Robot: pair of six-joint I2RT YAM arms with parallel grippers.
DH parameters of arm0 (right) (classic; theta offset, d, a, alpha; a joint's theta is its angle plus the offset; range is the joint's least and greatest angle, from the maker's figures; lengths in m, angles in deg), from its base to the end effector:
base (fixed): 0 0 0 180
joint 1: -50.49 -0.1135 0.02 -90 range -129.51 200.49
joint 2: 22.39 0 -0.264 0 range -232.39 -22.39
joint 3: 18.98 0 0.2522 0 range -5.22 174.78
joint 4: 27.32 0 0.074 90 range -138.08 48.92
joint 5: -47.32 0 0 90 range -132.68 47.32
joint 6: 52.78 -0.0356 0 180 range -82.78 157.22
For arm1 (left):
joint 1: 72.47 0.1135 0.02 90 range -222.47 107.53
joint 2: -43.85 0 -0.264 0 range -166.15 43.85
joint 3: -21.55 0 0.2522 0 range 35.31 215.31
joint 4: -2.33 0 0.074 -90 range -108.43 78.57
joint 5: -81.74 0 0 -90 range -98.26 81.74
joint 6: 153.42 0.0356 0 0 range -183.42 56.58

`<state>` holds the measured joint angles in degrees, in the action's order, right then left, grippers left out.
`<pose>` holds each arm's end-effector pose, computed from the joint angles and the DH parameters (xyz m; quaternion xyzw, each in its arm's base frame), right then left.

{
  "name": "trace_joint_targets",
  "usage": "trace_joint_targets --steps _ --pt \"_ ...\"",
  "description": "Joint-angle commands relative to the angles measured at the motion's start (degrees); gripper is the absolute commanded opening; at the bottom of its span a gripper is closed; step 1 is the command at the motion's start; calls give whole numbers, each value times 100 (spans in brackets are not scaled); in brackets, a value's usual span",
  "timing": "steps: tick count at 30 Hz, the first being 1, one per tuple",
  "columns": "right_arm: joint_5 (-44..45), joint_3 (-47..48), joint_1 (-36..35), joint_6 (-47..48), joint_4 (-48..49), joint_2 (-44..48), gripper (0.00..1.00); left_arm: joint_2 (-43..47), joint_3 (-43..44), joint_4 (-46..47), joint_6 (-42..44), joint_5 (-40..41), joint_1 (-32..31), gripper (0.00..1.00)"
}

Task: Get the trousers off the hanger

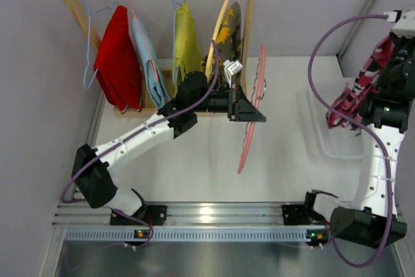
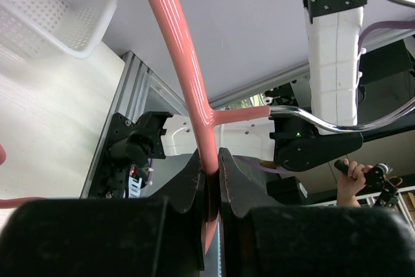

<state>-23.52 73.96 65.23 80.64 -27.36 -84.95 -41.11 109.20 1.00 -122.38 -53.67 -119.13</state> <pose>0.1990 -0.0644 0.5297 0.0184 0.5110 -0.4881 0.7073 0.2202 -0.2703 0.3907 0.2055 0.6704 -0.6888 0.1841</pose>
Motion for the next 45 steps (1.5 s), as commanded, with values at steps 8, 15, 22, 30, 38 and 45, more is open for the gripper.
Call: trace_joint_targets --steps 8,15,22,30,38,45 --pt "-885 -858 1144 -114 1326 -10 0 42 495 515 104 23 42 0" --pt "-1335 -2150 1206 -53 1985 -299 0 -142 715 515 95 23 95 0" --pt "-1485 -2240 1180 -404 1750 -713 0 -257 873 515 78 -3 104 0" --pt "-2399 -2573 1242 -642 -227 -441 0 -213 890 515 156 -91 156 0" --pt "-2512 -2706 1347 -563 -2036 -976 2 -161 1172 515 183 -73 359 0" --pt "-3067 -2373 1365 -335 -3690 -1530 42 -29 1119 515 148 -30 455 0"
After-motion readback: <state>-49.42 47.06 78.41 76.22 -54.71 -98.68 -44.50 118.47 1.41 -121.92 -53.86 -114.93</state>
